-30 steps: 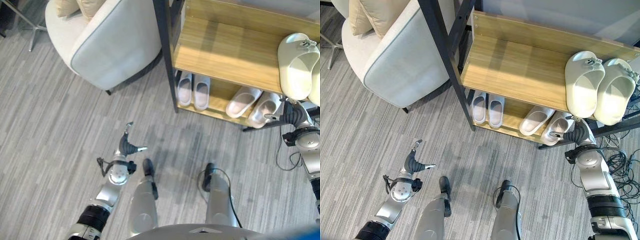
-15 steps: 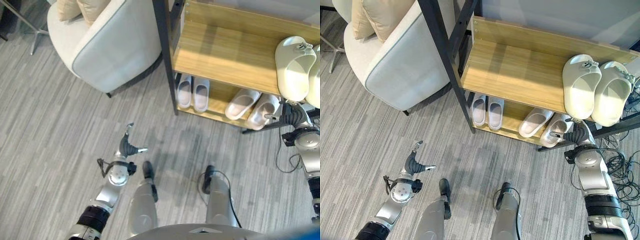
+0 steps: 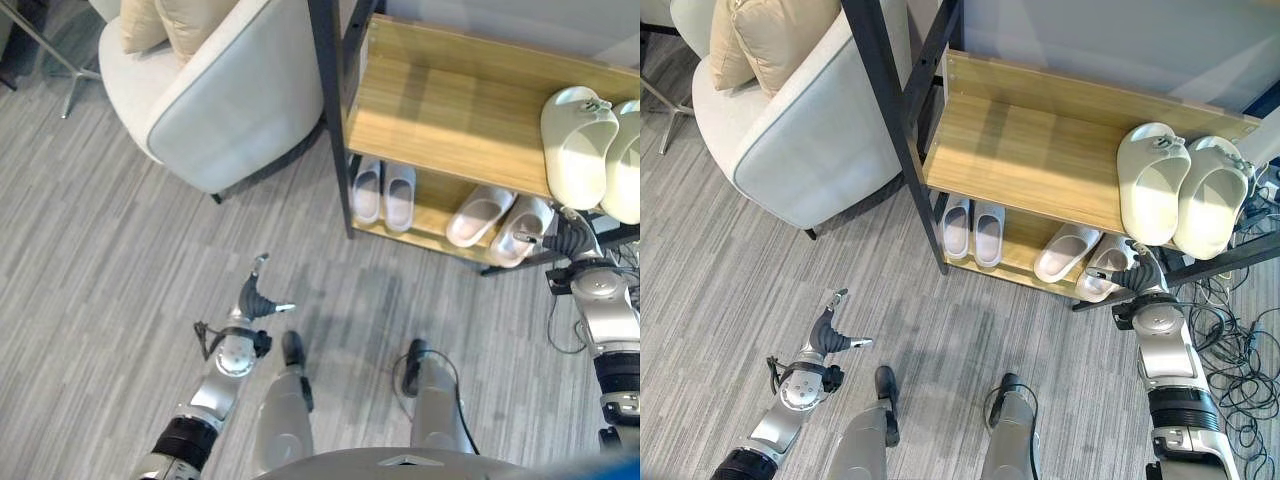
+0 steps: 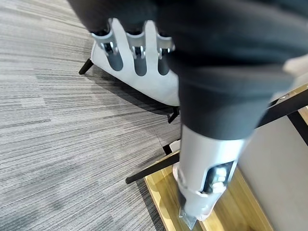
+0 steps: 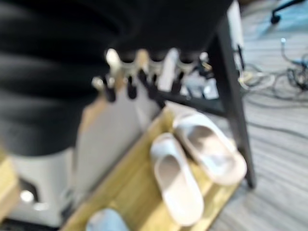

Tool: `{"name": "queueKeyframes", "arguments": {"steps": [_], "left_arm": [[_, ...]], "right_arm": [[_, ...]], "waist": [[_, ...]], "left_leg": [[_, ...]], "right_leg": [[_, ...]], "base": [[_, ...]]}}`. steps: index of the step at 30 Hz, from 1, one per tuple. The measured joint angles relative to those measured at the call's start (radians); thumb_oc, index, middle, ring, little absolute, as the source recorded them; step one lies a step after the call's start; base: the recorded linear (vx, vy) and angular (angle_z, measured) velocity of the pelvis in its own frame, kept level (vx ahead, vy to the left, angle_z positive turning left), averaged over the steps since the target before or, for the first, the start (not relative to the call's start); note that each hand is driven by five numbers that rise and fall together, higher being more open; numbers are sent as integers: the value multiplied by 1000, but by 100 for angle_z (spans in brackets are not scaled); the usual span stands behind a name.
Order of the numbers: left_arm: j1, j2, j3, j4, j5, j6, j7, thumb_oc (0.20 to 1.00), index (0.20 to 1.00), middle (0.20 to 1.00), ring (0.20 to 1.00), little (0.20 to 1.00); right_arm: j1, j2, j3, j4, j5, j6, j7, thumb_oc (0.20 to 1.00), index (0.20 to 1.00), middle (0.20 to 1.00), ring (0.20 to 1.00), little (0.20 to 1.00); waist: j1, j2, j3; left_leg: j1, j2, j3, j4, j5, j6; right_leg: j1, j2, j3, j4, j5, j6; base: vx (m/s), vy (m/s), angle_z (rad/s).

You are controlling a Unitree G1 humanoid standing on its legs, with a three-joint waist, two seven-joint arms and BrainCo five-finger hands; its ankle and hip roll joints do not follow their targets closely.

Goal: Arrange the slippers neatly on the shoe rack.

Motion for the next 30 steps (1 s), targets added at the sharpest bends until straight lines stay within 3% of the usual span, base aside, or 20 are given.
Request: {"name": "queueKeyframes", "arguments": {"steps": [13, 15, 21, 24, 27, 30], "left_arm": [[30, 1, -5, 32, 0, 5, -23, 1000, 1000, 1000, 1000, 1000], [36, -2, -11, 63, 0, 9, -42, 1000, 1000, 1000, 1000, 1000], [42, -5, -42, 100, -1, 5, -70, 1000, 1000, 1000, 1000, 1000], [36, -14, -43, 127, -2, -9, -80, 1000, 1000, 1000, 1000, 1000], [48, -24, -82, 164, -6, -45, -104, 1000, 1000, 1000, 1000, 1000], [59, -47, -84, 199, -22, -70, -112, 1000, 1000, 1000, 1000, 1000]], "right_arm": [[126, 113, 13, 152, 2, -35, -11, 1000, 1000, 1000, 1000, 1000], [166, 150, 12, 249, 4, -92, -24, 1000, 1000, 1000, 1000, 1000], [276, 262, 42, 471, 25, -175, -41, 1000, 1000, 1000, 1000, 1000], [296, 274, 52, 543, 49, -221, -60, 1000, 1000, 1000, 1000, 1000], [341, 294, 56, 643, 60, -262, -68, 1000, 1000, 1000, 1000, 1000], [340, 294, 50, 732, 60, -301, -80, 1000, 1000, 1000, 1000, 1000]], "waist": [[2, -12, -37], [-4, -13, -39], [4, -28, -63], [-6, -29, -74], [-12, -29, -143], [-22, -25, -172]], "left_leg": [[73, 1, 1, -4, -8, 12], [96, 1, 1, -6, -12, 16], [160, -2, 1, -35, -16, 18], [182, -4, 3, -44, -16, 17], [227, -10, 3, -80, -21, 12], [268, -16, 12, -124, -14, 4]], "right_leg": [[86, 2, -8, -32, 0, 7], [116, 4, -14, -43, 3, 9], [196, 6, -34, -88, 9, 19], [228, 7, -38, -118, 22, 24], [277, 7, -54, -165, 25, 41], [310, 9, -52, -192, 37, 46]], "base": [[34, 0, 0], [56, 10, 3], [26, 13, 3], [51, 51, 0], [47, 61, 5], [60, 62, -7]]}}
